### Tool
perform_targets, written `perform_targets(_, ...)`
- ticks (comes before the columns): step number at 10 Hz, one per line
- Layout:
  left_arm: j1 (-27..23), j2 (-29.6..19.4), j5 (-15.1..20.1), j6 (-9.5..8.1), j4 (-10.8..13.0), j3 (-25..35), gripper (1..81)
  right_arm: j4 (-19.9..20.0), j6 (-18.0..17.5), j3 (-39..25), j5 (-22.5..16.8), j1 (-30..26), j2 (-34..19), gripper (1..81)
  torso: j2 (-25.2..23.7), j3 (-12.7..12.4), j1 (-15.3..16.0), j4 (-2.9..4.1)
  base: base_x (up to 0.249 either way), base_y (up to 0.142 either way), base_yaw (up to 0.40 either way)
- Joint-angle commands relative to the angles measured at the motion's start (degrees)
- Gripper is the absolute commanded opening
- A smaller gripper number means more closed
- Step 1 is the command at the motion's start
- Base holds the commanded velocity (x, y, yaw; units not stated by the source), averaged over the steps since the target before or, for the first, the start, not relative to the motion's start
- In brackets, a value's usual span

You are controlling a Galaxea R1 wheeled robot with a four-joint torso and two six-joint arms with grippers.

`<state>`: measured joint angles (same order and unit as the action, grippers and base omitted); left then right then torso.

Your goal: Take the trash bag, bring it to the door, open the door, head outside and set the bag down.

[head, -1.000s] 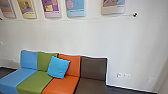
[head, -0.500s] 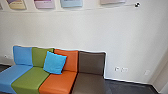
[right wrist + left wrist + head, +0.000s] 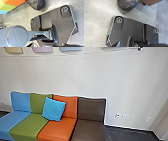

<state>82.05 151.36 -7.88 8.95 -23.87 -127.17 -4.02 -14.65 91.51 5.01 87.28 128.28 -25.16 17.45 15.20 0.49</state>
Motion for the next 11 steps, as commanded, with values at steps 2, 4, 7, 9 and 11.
perform_targets(2,-4.22,-2.2,3.65,0.02,-2.05,0.52,81.1,0.6,-1.69,-3.19,-2.9,-2.42,-5.28,81.1,-7.68,0.02,4.91,0.0,0.0,0.0,0.0)
perform_targets(4,-5.45,-2.02,5.77,0.02,-2.41,0.17,81.1,0.6,-2.05,-6.36,-2.81,-3.47,-8.45,81.1,-11.96,0.02,7.61,0.0,0.0,0.0,0.0)
perform_targets(7,-5.89,-1.67,5.85,0.02,-2.5,0.52,81.1,0.68,-2.75,-11.35,-3.24,-7.33,-13.63,81.1,-18.3,0.02,11.56,-0.02,0.0,0.0,0.0)
perform_targets(9,-5.72,-1.4,5.85,0.02,-2.59,0.43,81.1,0.86,-2.66,-13.47,-3.87,-10.41,-14.86,81.1,-22.52,0.02,14.21,-0.02,0.0,0.0,0.0)
perform_targets(11,-5.72,-1.32,5.85,0.02,-2.59,0.26,81.1,0.86,-2.66,-15.57,-3.96,-12.77,-16.88,81.1,-26.01,5.87,16.37,-0.02,0.0,0.0,0.0)
